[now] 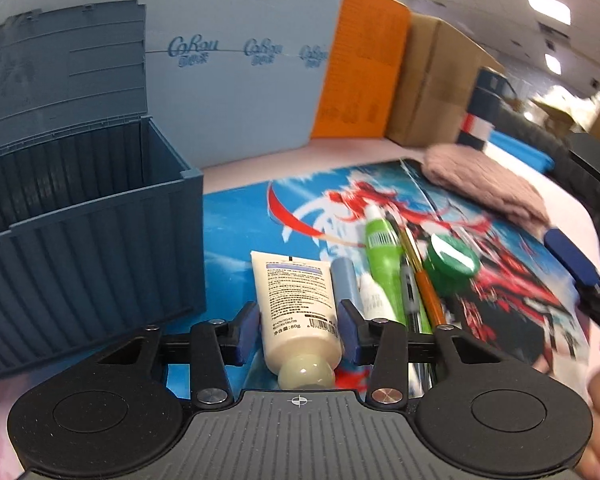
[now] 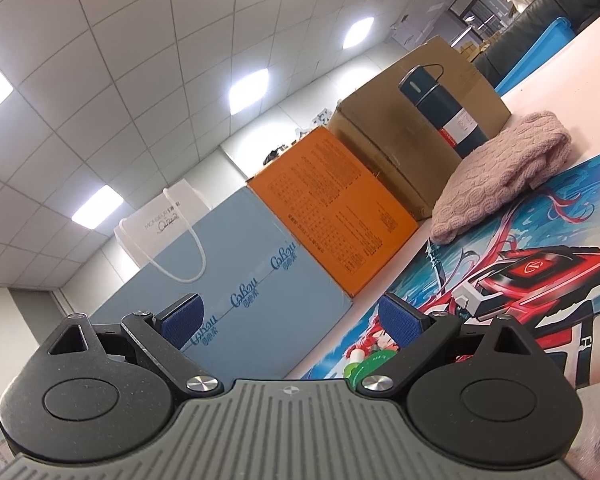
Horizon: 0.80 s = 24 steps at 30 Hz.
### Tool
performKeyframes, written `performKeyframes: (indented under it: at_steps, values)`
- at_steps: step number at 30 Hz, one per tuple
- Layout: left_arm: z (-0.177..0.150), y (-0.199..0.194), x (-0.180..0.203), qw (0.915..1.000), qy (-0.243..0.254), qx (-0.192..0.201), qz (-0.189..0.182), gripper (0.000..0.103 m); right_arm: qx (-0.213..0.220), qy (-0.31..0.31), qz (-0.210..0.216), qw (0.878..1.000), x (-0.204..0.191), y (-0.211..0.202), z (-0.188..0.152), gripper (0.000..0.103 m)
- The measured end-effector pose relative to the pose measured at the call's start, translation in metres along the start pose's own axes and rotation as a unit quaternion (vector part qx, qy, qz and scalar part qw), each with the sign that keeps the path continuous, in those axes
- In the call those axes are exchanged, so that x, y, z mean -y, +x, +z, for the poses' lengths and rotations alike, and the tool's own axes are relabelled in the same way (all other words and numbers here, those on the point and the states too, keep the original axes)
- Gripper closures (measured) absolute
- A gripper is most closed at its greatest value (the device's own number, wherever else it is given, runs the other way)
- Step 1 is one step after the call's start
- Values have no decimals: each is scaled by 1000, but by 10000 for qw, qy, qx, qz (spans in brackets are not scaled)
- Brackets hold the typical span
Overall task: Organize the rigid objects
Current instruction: 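Close the left tool on the cream tube while the right tool grasps it too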
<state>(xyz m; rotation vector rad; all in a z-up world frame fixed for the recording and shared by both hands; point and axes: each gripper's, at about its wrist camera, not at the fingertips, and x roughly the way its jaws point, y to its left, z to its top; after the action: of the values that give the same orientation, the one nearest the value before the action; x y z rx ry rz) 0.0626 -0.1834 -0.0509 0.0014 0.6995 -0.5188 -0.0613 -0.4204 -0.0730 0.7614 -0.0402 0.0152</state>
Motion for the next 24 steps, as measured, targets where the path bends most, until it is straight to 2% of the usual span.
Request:
performKeyframes:
  at_steps: [3, 8, 12, 15, 17, 20, 22, 24]
  values:
    - [-5, -12, -6, 9985, 497, -130, -207, 62, -117, -51, 49, 9999, -1, 3, -1, 8]
    - [-10, -24, -5, 9932, 1087, -332, -252, 60, -614, -127, 286, 9976, -5, 14, -7, 8]
    - [-17, -17, -2, 9925, 1146, -396, -176, 57, -1163, -86, 587, 9914, -8, 24, -12, 8]
    - [-20, -17, -8, 9916, 1200, -400, -256, 57, -1637, -375, 688, 9834, -20, 31, -14, 8]
    - [-20, -20, -13, 9906, 1233, -438, -409, 61, -1925, -836, 794, 9745, -33, 35, -15, 8]
    - [-24, -29, -25, 9863, 1409, -474, -709, 61, -2156, -1859, 864, 9547, -52, 38, -17, 8]
    - [-26, -35, -33, 9840, 1471, -503, -868, 62, -2278, -2509, 926, 9363, -61, 40, -20, 8]
    - [-29, -42, -42, 9802, 1590, -564, -1034, 62, -2552, -3135, 905, 9102, -70, 46, -26, 8]
